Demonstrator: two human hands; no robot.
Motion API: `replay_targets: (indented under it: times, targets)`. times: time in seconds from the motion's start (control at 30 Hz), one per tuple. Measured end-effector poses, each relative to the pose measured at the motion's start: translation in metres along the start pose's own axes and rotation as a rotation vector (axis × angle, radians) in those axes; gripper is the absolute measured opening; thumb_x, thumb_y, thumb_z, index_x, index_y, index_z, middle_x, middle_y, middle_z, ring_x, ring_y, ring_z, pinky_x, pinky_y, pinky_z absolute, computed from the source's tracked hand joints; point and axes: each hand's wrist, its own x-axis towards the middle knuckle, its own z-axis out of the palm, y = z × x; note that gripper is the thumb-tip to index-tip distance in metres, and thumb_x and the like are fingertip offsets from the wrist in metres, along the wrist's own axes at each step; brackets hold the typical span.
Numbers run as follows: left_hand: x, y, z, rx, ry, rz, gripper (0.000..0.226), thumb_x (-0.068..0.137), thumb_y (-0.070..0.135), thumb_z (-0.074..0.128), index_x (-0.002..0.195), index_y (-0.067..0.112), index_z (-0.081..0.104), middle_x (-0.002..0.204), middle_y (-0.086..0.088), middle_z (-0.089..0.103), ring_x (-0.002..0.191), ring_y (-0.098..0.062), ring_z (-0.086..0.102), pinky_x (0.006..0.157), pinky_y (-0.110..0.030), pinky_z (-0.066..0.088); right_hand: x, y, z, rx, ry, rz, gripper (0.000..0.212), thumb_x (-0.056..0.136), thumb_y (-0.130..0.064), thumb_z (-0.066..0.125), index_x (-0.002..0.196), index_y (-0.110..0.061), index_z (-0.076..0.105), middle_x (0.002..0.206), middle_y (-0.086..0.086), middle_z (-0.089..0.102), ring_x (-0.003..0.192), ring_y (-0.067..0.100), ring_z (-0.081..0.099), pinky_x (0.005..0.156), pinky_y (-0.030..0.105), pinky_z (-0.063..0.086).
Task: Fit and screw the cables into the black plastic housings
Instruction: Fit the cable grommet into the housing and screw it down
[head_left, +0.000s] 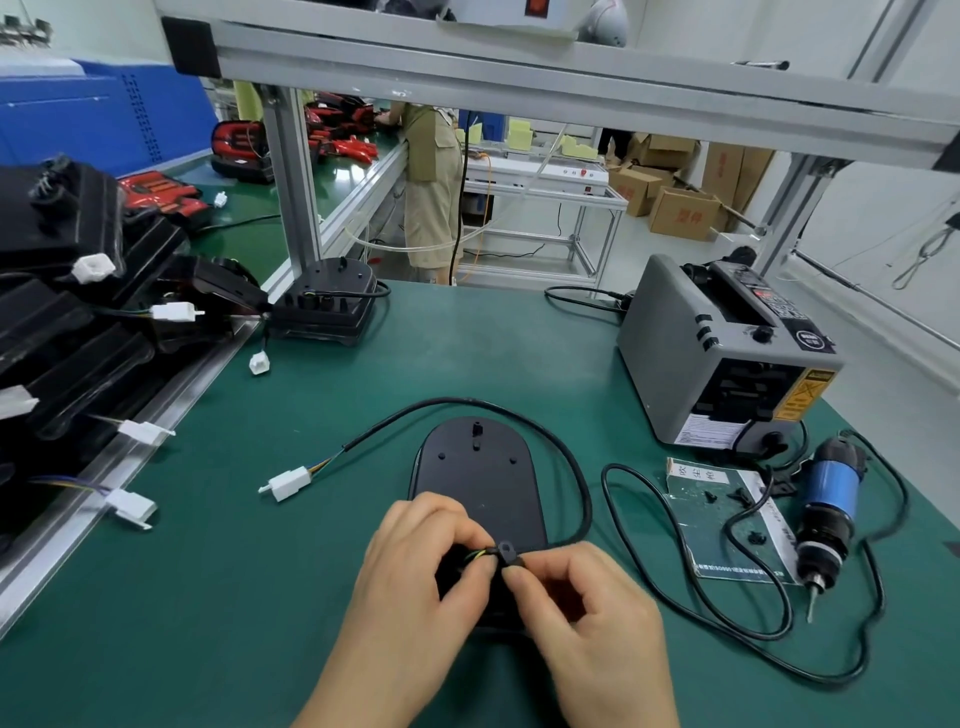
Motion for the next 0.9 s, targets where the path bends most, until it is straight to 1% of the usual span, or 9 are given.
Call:
replay_targets:
  times: [0.1,0.2,0.3,0.37,0.43,0.5,0.6,0.73,0.9]
  targets:
    - [0.000,0.000,0.000,-0.015,-0.003,-0.004,0.006,0.074,0.039,0.055,0.074,0.034,0.058,0.095,0.019,0.053,0.095,-0.005,0.048,0.083,-0.028,0.039,0.004,0.001,0.001,-0.081,0.022,-0.106,0.007,0.070,-0.031,0.072,0.068,-0.027,0.066,0.069,-0.014,0.060,0.064,0.001,0.057,0.059,0.022,0.045]
    - [0.000,-0.001,-0.001,-0.036,-0.010,-0.002,0.013,0.073,0.045,0.050,0.074,0.034,0.058,0.095,0.018,0.053,0.096,-0.006,0.049,0.084,-0.030,0.040,0.008,0.003,0.000,-0.151,0.034,-0.155,0.010,0.071,-0.034,0.071,0.069,-0.027,0.063,0.071,-0.016,0.056,0.066,0.001,0.054,0.060,0.024,0.043]
    - [-0.001,-0.001,-0.002,-0.044,-0.016,0.009,0.012,0.074,0.044,0.050,0.074,0.034,0.057,0.094,0.018,0.054,0.097,-0.007,0.049,0.084,-0.032,0.040,0.017,0.004,-0.004,-0.236,0.044,-0.196,0.020,0.071,-0.044,0.067,0.079,-0.026,0.066,0.085,-0.017,0.056,0.082,0.003,0.049,0.070,0.023,0.041]
    - [-0.001,-0.001,-0.002,-0.042,-0.022,0.009,0.013,0.075,0.045,0.050,0.075,0.034,0.057,0.095,0.018,0.054,0.097,-0.007,0.049,0.084,-0.031,0.039,0.023,0.004,-0.007,-0.304,0.026,-0.235,0.023,0.069,-0.045,0.069,0.079,-0.025,0.071,0.090,-0.015,0.059,0.091,0.008,0.049,0.078,0.028,0.041]
    - [-0.001,0.000,-0.003,-0.043,-0.034,0.002,0.012,0.075,0.045,0.051,0.075,0.035,0.058,0.095,0.018,0.054,0.098,-0.007,0.049,0.085,-0.027,0.038,0.027,0.003,-0.009,-0.323,-0.028,-0.256,0.018,0.068,-0.044,0.069,0.075,-0.028,0.072,0.087,-0.020,0.063,0.091,0.010,0.050,0.079,0.033,0.041]
    - [0.000,0.001,-0.005,-0.051,-0.063,-0.013,0.008,0.077,0.043,0.056,0.075,0.036,0.059,0.096,0.019,0.054,0.099,-0.006,0.049,0.085,-0.020,0.036,0.027,0.002,-0.010,-0.299,-0.075,-0.260,0.020,0.071,-0.048,0.063,0.074,-0.029,0.071,0.081,-0.023,0.063,0.090,0.004,0.047,0.079,0.029,0.038]
    - [0.004,0.000,-0.015,-0.059,-0.138,-0.045,0.001,0.082,0.035,0.063,0.083,0.036,0.062,0.101,0.024,0.054,0.105,-0.003,0.048,0.084,-0.009,0.033,0.024,0.003,-0.011,-0.254,-0.098,-0.259,0.014,0.072,-0.041,0.065,0.075,-0.029,0.071,0.076,-0.024,0.061,0.091,-0.004,0.045,0.080,0.024,0.036]
    - [0.016,-0.003,-0.029,0.023,-0.316,-0.070,0.010,0.085,0.038,0.064,0.094,0.038,0.061,0.103,0.030,0.049,0.109,0.005,0.043,0.090,-0.011,0.034,0.023,0.006,-0.009,-0.263,-0.083,-0.307,0.007,0.072,-0.030,0.068,0.077,-0.026,0.071,0.079,-0.020,0.062,0.089,-0.003,0.048,0.076,0.024,0.041]
    - [0.028,0.003,-0.032,0.125,-0.465,-0.062,0.015,0.083,0.047,0.060,0.097,0.042,0.060,0.098,0.028,0.050,0.108,0.011,0.036,0.093,-0.014,0.033,0.023,0.017,-0.002,-0.309,0.064,-0.613,0.017,0.082,-0.023,0.062,0.074,-0.012,0.071,0.080,-0.009,0.067,0.090,0.011,0.056,0.079,0.027,0.041]
